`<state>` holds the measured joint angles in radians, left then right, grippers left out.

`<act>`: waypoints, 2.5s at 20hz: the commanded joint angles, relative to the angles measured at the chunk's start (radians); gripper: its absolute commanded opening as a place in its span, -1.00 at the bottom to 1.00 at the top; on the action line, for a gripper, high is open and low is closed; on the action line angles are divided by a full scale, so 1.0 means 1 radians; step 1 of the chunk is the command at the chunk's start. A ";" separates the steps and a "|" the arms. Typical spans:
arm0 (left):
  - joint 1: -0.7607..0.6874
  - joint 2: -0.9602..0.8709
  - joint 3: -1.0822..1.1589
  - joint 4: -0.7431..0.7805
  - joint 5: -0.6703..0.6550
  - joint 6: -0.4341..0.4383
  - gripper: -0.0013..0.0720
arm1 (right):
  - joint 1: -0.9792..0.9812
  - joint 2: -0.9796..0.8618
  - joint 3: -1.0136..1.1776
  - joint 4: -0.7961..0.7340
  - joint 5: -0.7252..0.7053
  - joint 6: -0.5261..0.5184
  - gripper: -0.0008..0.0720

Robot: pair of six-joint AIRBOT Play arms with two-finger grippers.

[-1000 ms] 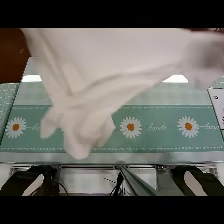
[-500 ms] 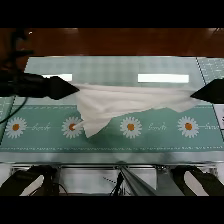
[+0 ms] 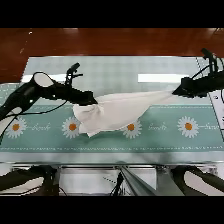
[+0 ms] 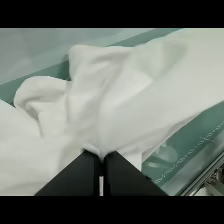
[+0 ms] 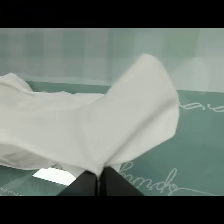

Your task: Fold the shirts.

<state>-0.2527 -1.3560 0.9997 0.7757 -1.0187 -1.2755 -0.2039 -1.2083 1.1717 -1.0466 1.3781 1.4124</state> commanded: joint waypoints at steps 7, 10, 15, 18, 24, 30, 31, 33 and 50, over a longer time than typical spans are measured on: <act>0.211 -0.105 0.196 0.003 -0.305 0.007 0.25 | 0.000 -0.127 -0.005 0.020 -0.034 -0.068 -0.92; 0.360 -0.044 0.214 0.013 -0.463 0.006 0.25 | 0.000 -0.127 -0.005 0.019 -0.017 -0.091 -0.92; 0.522 0.150 -0.089 0.034 -0.475 0.010 0.32 | 0.000 -0.127 -0.005 0.018 -0.018 -0.099 -0.92; 0.517 0.171 -0.301 0.033 -0.461 0.039 0.32 | 0.000 -0.127 -0.005 0.018 -0.021 -0.102 -0.92; 0.480 0.166 -0.490 0.025 -0.307 0.079 0.32 | 0.000 -0.127 -0.005 0.017 -0.021 -0.102 -0.92; 0.355 0.095 -0.496 -0.063 -0.132 0.079 0.32 | 0.000 -0.127 -0.005 0.017 -0.021 -0.102 -0.92; 0.338 0.080 -0.495 -0.080 -0.095 0.079 0.32 | 0.000 -0.127 -0.005 0.017 -0.018 -0.102 -0.92; 0.311 0.058 -0.495 -0.104 -0.023 0.078 0.32 | 0.000 -0.127 -0.005 0.017 -0.009 -0.102 -0.92; 0.302 0.515 -0.372 -0.185 -0.119 0.111 -0.90 | -0.001 0.034 -0.005 0.026 0.003 -0.121 -0.92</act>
<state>0.0471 -1.0275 0.5625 0.5976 -1.0943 -1.1545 -0.2043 -1.2499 1.1667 -1.0290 1.3861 1.3029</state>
